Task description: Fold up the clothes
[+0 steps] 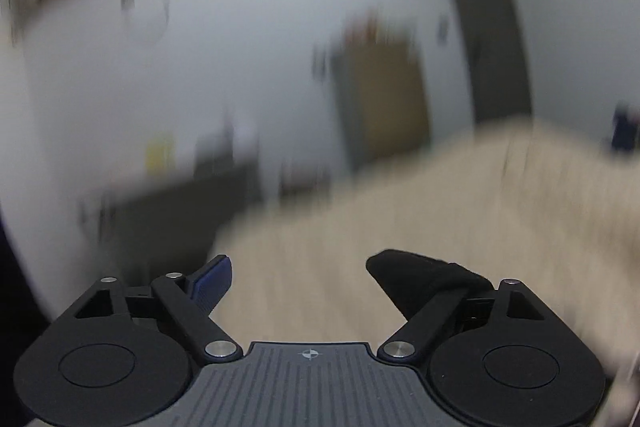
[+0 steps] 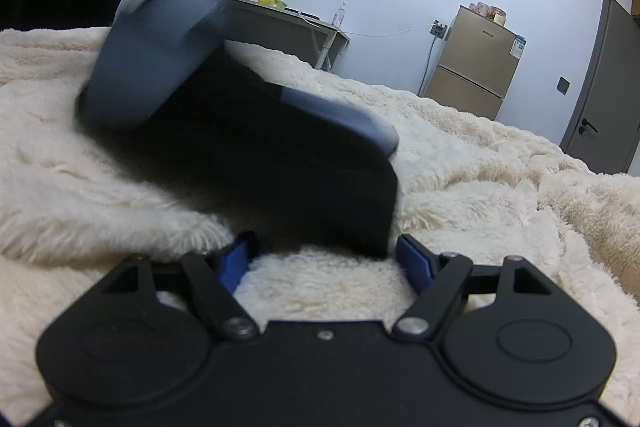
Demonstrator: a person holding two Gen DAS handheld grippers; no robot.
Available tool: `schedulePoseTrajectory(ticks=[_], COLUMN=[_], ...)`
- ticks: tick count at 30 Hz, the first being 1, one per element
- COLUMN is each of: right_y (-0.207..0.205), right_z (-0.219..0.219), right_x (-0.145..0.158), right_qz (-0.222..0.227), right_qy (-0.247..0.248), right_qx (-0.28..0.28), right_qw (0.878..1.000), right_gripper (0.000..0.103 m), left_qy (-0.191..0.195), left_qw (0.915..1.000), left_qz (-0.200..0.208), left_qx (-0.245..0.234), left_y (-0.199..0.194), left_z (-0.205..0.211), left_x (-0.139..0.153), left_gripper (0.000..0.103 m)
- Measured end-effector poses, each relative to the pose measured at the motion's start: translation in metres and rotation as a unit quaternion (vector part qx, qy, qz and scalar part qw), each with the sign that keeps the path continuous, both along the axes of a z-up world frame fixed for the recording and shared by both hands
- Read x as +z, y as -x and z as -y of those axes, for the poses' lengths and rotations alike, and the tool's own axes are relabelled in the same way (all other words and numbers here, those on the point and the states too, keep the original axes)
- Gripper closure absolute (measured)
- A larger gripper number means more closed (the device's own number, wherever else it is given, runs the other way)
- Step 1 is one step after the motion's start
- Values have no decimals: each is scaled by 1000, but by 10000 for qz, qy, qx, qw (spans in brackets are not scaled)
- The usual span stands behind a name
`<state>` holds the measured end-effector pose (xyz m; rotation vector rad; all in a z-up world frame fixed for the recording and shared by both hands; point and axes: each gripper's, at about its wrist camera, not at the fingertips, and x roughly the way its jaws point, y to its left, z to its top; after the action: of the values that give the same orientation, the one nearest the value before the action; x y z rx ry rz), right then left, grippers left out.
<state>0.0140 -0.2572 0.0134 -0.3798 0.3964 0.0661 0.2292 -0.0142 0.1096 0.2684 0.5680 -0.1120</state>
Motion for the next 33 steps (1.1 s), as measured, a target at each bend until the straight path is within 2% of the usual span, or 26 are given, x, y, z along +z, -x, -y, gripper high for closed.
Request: schedulePoseTrajectory(ticks=[2, 3, 4, 7, 8, 10, 12, 14, 16, 18, 19, 20, 21, 22, 23, 24, 26, 29, 30, 33], right_y=[1, 1, 3, 4, 4, 4, 5, 6, 7, 7, 7, 7, 7, 8, 9, 9, 8, 9, 9, 8], right_z=[0, 1, 1, 0, 0, 0, 0, 0, 0, 1, 1, 1, 1, 1, 2, 2, 2, 2, 1, 0], right_x=[1, 1, 0, 0, -1, -1, -1, -1, -2, -2, -2, -2, -1, -1, -1, -1, -1, 0, 0, 0], right_qz=[5, 17, 37, 53, 54, 53, 60, 71, 85, 96, 100, 103, 106, 116, 132, 147, 172, 203, 204, 197], right_qy=[-17, -20, -18, -8, -3, 7, 13, 14, 8, 0, -6, -12, -18, -27, -41, -49, -51, -41, -35, -9], right_qx=[5, 8, 10, 15, 15, 17, 19, 21, 23, 27, 31, 35, 40, 46, 54, 60, 67, 73, 72, 67], right_qw=[10000, 10000, 10000, 10000, 10000, 10000, 10000, 10000, 10000, 10000, 9999, 9999, 9999, 9999, 9999, 9999, 9998, 9998, 9998, 9998], right_gripper=[27, 27, 27, 27, 27, 27, 27, 27, 27, 27, 27, 27, 27, 27, 27, 27, 27, 27, 27, 27], left_qy=[35, 81, 166, 84, -39, -143, 21, 513, 555, 243, -85, -505, -748, -1534, -2130, -2700, -2638, -1559, -1190, -719], left_qw=[9961, 9942, 9893, 9849, 9842, 9838, 9833, 9823, 9840, 9879, 9944, 9956, 9921, 9758, 9595, 9397, 9296, 9514, 9594, 9691], left_qz=[-695, -845, -1163, -1291, -1218, -1034, -784, -110, 357, 394, 43, -670, -994, -1514, -1750, -1955, -2402, -2396, -2222, -1819], left_qx=[543, 653, 864, 1154, 1281, 1456, 1644, 1799, 1657, 1478, 1050, 427, 148, -363, -576, -763, -925, -1147, -1266, -1506], left_y=[2, 3, 7, 4, -1, -13, -19, -21, -23, -25, -31, -37, -38, -35, -30, -24, -15, -7, -3, 4], left_z=[-24, -31, -42, -52, -57, -64, -76, -90, -84, -75, -67, -57, -52, -43, -40, -38, -47, -53, -49, -27], left_x=[-65, -77, -100, -105, -100, -86, -73, -39, -17, -10, -15, -30, -36, -58, -73, -87, -90, -61, -46, -23], left_gripper=[27, 27, 27, 25, 20, 19, 19, 19, 15, 6, 6, 6, 7, 7, 9, 18, 19, 18, 17, 15])
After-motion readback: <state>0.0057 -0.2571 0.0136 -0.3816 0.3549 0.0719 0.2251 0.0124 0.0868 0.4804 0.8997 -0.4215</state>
